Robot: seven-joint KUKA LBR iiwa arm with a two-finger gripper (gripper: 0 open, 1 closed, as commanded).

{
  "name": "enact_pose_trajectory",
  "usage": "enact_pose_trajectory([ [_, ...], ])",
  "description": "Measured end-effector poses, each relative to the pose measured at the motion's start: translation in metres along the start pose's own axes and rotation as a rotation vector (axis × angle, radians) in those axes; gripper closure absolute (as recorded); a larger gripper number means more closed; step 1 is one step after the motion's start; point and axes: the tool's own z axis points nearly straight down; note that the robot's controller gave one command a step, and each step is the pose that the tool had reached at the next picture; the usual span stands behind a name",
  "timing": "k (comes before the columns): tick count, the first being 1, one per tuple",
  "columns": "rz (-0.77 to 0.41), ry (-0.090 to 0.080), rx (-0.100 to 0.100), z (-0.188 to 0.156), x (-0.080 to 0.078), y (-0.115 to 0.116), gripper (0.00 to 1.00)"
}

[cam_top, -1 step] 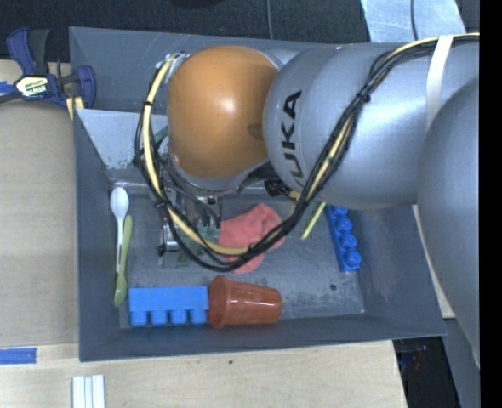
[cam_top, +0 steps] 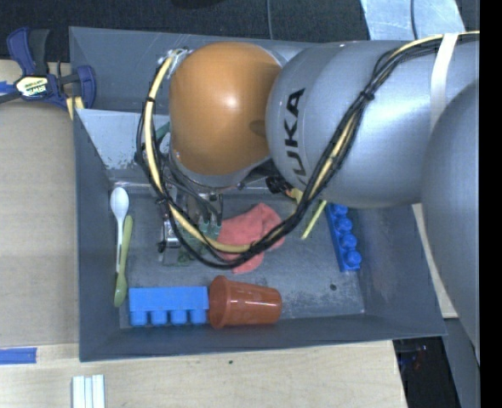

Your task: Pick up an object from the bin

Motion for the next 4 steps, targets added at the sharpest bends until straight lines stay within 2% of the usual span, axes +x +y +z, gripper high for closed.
enact_pose_trajectory([
  [1, -0.092, -0.001, -0.001, 0.005, 0.008, -0.025, 0.00],
  [2, 0.013, 0.001, 0.000, 0.013, 0.009, -0.059, 0.00],
  [3, 0.214, 0.003, 0.002, 0.021, 0.006, -0.070, 0.00],
  [4, 0.056, -0.003, 0.001, 0.070, 0.020, -0.113, 0.00],
])
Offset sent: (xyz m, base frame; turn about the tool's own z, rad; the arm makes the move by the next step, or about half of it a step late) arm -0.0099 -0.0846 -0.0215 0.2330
